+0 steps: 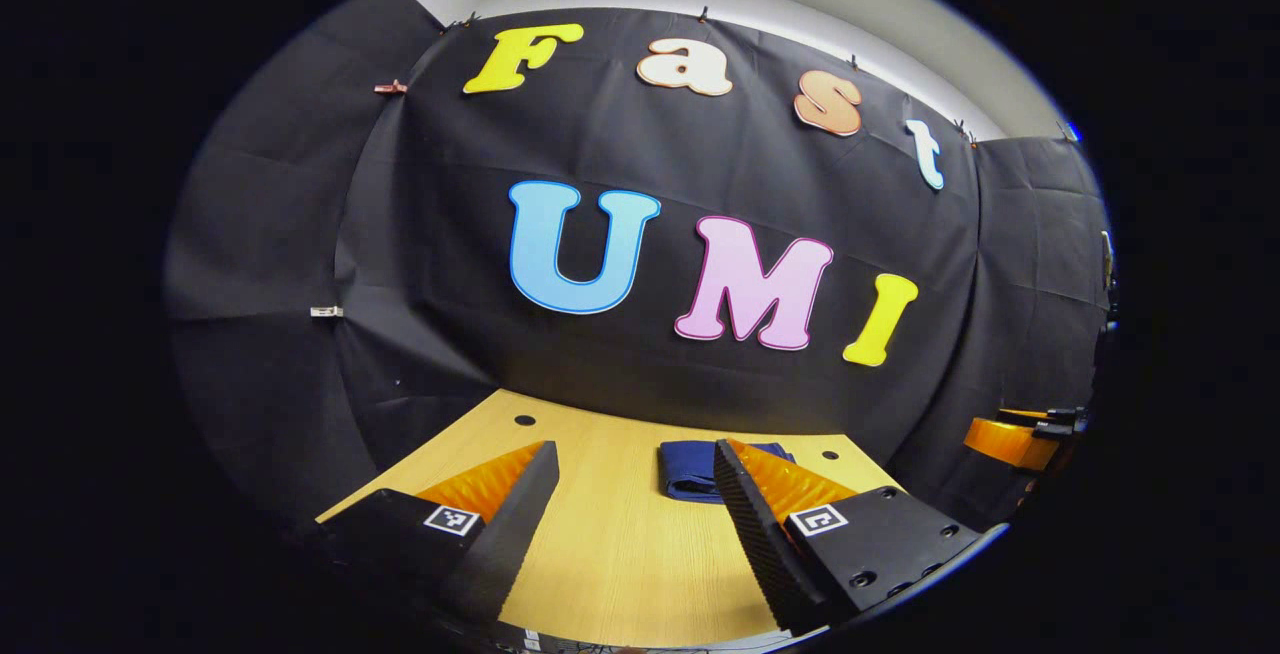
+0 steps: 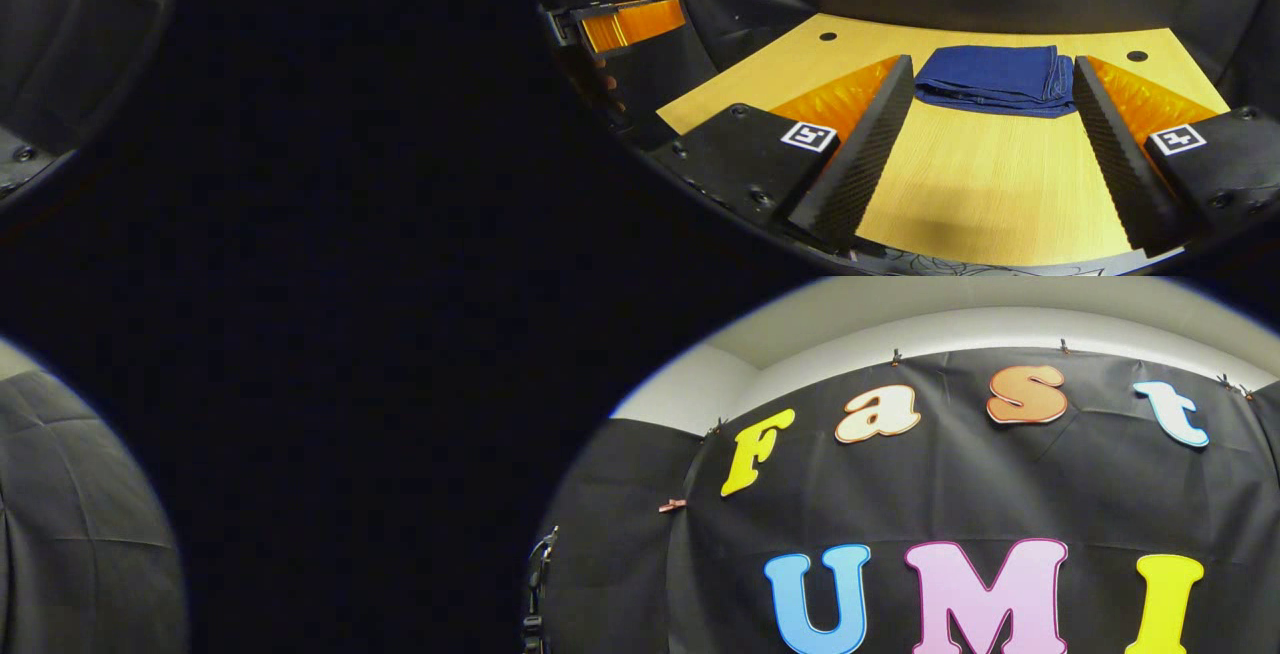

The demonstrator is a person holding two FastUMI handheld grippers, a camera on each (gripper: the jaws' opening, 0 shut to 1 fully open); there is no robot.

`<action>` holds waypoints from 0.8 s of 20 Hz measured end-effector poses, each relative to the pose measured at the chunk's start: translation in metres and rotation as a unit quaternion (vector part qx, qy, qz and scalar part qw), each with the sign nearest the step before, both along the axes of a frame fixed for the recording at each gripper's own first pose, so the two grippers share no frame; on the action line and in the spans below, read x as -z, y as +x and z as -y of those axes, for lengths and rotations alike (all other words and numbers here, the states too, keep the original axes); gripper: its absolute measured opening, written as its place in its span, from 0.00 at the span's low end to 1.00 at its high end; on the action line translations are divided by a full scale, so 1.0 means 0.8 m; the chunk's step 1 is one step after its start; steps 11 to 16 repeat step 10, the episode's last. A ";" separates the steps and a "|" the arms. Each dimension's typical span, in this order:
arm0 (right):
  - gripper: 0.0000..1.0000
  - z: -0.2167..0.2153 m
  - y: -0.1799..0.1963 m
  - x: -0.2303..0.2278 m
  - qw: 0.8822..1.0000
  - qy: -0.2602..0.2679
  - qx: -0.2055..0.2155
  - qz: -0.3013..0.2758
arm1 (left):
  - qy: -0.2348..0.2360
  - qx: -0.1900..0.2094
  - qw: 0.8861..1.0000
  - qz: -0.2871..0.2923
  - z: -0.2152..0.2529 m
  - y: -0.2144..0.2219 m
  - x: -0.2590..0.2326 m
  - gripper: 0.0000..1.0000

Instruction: Grasp the waist and the cuffs of the jeans and fold them to make the two legs overlap; first hold the waist and fold one-third of the jeans toward the cuffs, then hold the cuffs and fold the remaining one-third in the same direction to finish folding.

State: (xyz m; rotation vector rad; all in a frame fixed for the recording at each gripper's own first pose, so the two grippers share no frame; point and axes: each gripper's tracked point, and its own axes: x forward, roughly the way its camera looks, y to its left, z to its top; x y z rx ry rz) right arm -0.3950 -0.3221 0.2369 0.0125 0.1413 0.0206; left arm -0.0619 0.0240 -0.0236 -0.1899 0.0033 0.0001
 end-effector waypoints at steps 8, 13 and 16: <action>0.97 -0.019 0.004 0.017 0.999 0.013 -0.028 -0.018 | 0.033 -0.011 0.999 -0.007 0.005 -0.003 0.006 0.96; 0.98 -0.024 0.006 0.015 0.999 0.013 -0.037 -0.015 | 0.035 -0.015 0.999 -0.004 0.005 -0.008 0.006 0.96; 0.98 -0.024 0.006 0.015 0.999 0.013 -0.037 -0.015 | 0.035 -0.015 0.999 -0.004 0.005 -0.008 0.006 0.96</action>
